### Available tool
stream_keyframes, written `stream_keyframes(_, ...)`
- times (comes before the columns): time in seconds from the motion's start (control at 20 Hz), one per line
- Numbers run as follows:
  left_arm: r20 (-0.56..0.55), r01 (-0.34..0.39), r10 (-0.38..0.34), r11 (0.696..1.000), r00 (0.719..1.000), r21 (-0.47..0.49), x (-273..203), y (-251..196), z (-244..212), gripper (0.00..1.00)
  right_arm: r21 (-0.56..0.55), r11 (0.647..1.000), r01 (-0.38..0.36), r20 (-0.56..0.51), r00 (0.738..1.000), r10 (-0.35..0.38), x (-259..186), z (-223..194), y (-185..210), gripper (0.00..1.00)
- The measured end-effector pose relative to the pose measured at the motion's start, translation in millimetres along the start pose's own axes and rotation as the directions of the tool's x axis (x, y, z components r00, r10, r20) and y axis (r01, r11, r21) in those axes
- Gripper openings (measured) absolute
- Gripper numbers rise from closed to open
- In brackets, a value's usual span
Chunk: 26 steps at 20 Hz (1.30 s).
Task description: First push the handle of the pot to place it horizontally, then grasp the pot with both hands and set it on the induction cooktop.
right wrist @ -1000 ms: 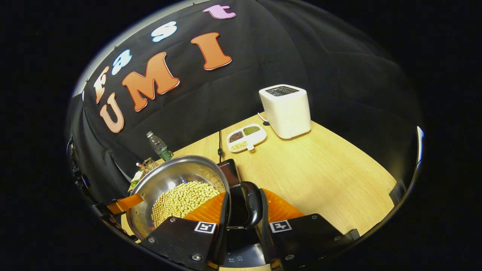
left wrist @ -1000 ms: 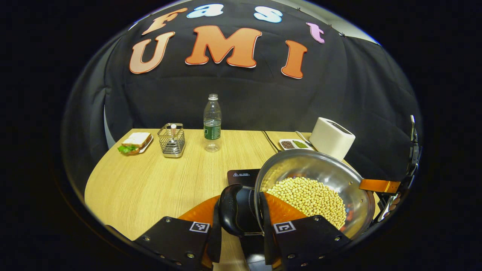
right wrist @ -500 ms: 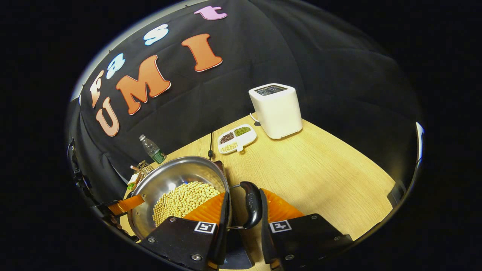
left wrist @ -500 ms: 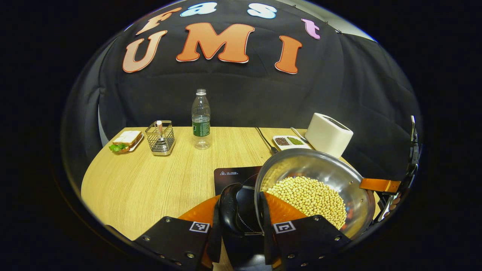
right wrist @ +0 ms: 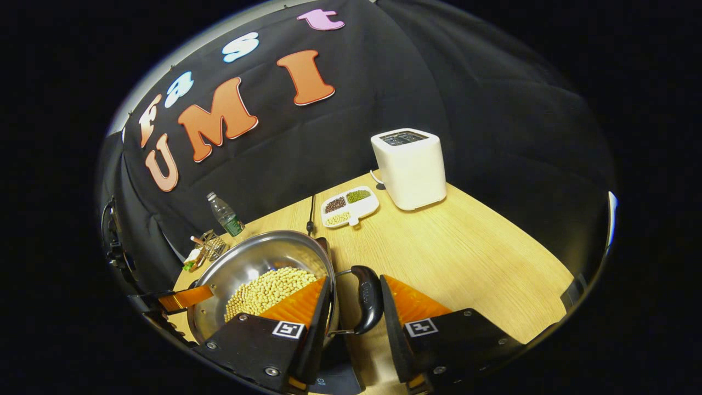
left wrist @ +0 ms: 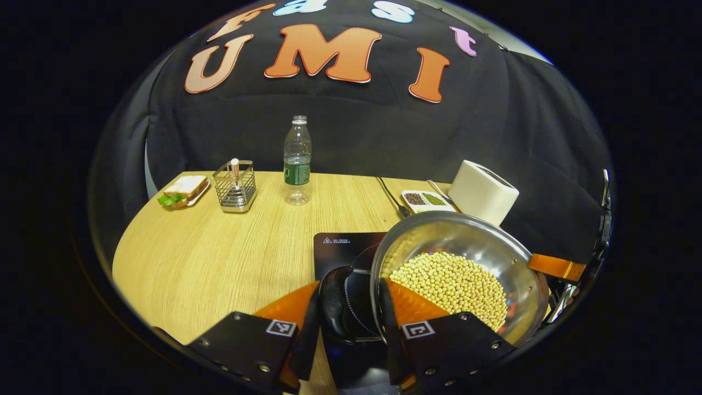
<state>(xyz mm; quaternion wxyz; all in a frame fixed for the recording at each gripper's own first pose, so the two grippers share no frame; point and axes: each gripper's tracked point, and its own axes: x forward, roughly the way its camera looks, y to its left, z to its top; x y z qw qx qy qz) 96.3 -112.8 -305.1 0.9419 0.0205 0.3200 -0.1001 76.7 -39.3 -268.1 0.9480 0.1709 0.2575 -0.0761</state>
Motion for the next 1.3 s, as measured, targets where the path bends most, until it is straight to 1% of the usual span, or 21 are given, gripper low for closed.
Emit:
stream_keyframes(0.05,0.047,-0.007,0.006,1.0,0.999,0.029,-10,2,13,0.55,-0.013,1.0,0.006,0.007,1.0,-0.006,-1,5,-2,0.55)
stream_keyframes(0.1,0.089,-0.031,0.026,0.998,0.996,0.06,-19,6,28,0.57,-0.023,1.0,0.013,0.018,1.0,-0.013,-2,9,-3,0.65)
stream_keyframes(0.15,0.126,-0.057,0.046,0.995,0.991,0.085,-30,8,42,0.6,-0.033,0.999,0.019,0.034,0.999,-0.018,-9,16,-3,0.69)
stream_keyframes(0.2,0.162,-0.08,0.065,0.993,0.985,0.092,-41,10,56,0.66,-0.043,0.999,0.021,0.056,0.998,-0.018,-15,24,-1,0.91)
stream_keyframes(0.25,0.197,-0.108,0.091,0.991,0.976,0.079,-54,17,70,0.72,-0.052,0.998,0.019,0.088,0.996,-0.014,-24,37,1,0.95)
stream_keyframes(0.3,0.232,-0.118,0.101,0.991,0.967,0.061,-67,20,86,0.87,-0.064,0.998,0.016,0.122,0.992,-0.008,-33,51,3,0.95)
stream_keyframes(0.45,0.326,-0.123,0.106,0.992,0.939,0.031,-106,30,130,0.88,-0.109,0.994,0.033,0.226,0.974,-0.007,-65,96,9,0.95)
stream_keyframes(0.55,0.384,-0.156,0.132,0.987,0.914,0.031,-140,45,159,0.87,-0.13,0.991,0.037,0.298,0.955,0.004,-93,128,18,0.95)
stream_keyframes(0.6,0.413,-0.17,0.141,0.985,0.9,0.033,-156,51,172,0.88,-0.145,0.989,0.042,0.336,0.942,0.009,-108,144,22,0.95)
stream_keyframes(0.7,0.461,-0.19,0.153,0.981,0.874,0.033,-187,62,195,0.87,-0.176,0.983,0.061,0.421,0.907,0.019,-140,176,29,0.95)
stream_keyframes(0.8,0.512,-0.217,0.18,0.976,0.84,0.012,-223,80,220,0.87,-0.195,0.979,0.062,0.476,0.878,0.04,-169,199,37,0.95)
stream_keyframes(0.9,0.551,-0.241,0.212,0.97,0.807,-0.02,-259,98,238,0.87,-0.21,0.976,0.051,0.501,0.863,0.062,-190,215,47,0.95)
stream_keyframes(0.95,0.564,-0.266,0.239,0.963,0.79,-0.036,-278,109,243,0.87,-0.218,0.974,0.058,0.516,0.854,0.065,-199,222,49,0.95)
stream_keyframes(1.0,0.586,-0.284,0.26,0.957,0.768,-0.053,-298,117,250,0.87,-0.225,0.972,0.067,0.531,0.845,0.065,-209,228,47,0.95)
stream_keyframes(1.1,0.631,-0.294,0.279,0.952,0.724,-0.083,-327,125,260,0.87,-0.234,0.97,0.071,0.554,0.829,0.072,-223,237,50,0.95)
stream_keyframes(1.2,0.644,-0.296,0.291,0.949,0.708,-0.103,-341,128,254,0.86,-0.238,0.969,0.064,0.562,0.823,0.084,-231,237,51,0.95)
stream_keyframes(1.25,0.644,-0.299,0.291,0.949,0.708,-0.101,-345,128,250,0.85,-0.237,0.97,0.058,0.56,0.824,0.087,-233,234,52,1.0)
stream_keyframes(1.3,0.642,-0.299,0.286,0.95,0.711,-0.091,-347,126,247,0.85,-0.24,0.969,0.052,0.556,0.826,0.093,-233,232,54,1.0)
